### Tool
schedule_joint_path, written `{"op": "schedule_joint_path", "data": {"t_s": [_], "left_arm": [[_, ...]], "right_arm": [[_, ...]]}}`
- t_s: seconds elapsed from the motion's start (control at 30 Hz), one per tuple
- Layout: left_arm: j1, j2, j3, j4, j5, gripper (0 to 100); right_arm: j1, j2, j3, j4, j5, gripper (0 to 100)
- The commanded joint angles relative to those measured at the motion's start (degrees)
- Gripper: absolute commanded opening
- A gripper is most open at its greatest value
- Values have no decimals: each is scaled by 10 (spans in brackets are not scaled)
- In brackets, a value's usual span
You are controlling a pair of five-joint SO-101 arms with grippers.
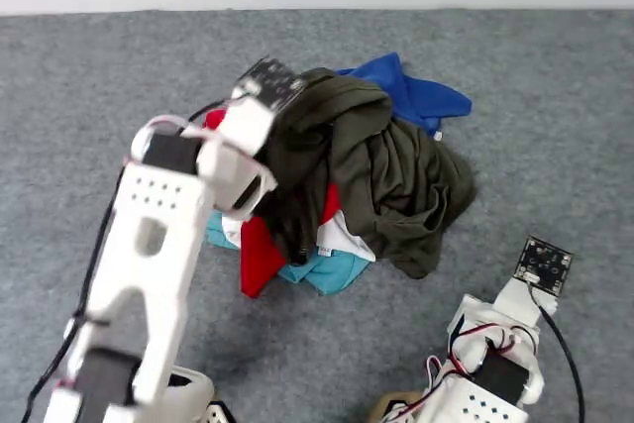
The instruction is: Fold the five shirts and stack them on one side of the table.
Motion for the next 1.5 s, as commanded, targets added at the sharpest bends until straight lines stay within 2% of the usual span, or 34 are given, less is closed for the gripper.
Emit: {"op": "schedule_joint_path", "data": {"t_s": [0.0, 0.23, 0.53, 0.77, 0.87, 1.0, 1.03, 1.23, 1.47], "left_arm": [[20, 60, -143, 52, -7, 336], [11, 177, -242, 65, -7, 336], [-11, 357, -251, -33, -7, 336], [5, 456, -252, -19, -11, 333], [5, 457, -252, -16, -11, 247], [4, 457, -283, -10, -13, 12], [3, 457, -296, 1, -19, 12], [-54, 428, -431, 86, -4, 12], [-192, 391, -607, 129, 57, 12]], "right_arm": [[7, 0, 9, 5, 4, 11], [7, 0, 9, 5, 4, 11], [7, 0, 9, 5, 4, 11], [7, 0, 9, 5, 4, 11], [7, 0, 9, 5, 4, 11], [7, 0, 9, 5, 4, 11], [7, 0, 9, 5, 4, 11], [7, 0, 9, 5, 4, 11], [7, 0, 9, 5, 4, 11]]}}
